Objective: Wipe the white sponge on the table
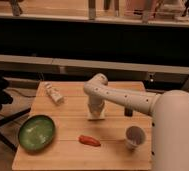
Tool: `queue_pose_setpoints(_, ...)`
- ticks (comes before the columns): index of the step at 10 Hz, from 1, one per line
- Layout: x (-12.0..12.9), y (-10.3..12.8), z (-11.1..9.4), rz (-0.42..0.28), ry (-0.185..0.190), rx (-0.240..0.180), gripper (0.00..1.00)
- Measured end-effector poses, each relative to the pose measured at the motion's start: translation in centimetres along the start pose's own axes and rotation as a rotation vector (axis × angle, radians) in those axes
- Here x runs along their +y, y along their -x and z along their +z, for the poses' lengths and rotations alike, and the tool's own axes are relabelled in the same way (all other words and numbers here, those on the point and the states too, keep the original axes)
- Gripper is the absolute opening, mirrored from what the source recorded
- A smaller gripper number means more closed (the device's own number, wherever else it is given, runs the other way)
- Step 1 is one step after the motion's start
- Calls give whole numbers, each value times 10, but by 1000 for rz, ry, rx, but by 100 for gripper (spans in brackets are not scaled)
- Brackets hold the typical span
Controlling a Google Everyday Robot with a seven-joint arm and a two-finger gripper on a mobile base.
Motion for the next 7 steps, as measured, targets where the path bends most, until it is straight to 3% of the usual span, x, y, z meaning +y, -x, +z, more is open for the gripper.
queue_pose_setpoints(2,23,-2,1,0,-3,-1,2)
queue_pose_setpoints(4,25,-1,1,-16,-2,1,2)
queue_pose_setpoints(7,-13,-3,-2,-87,1,4,2)
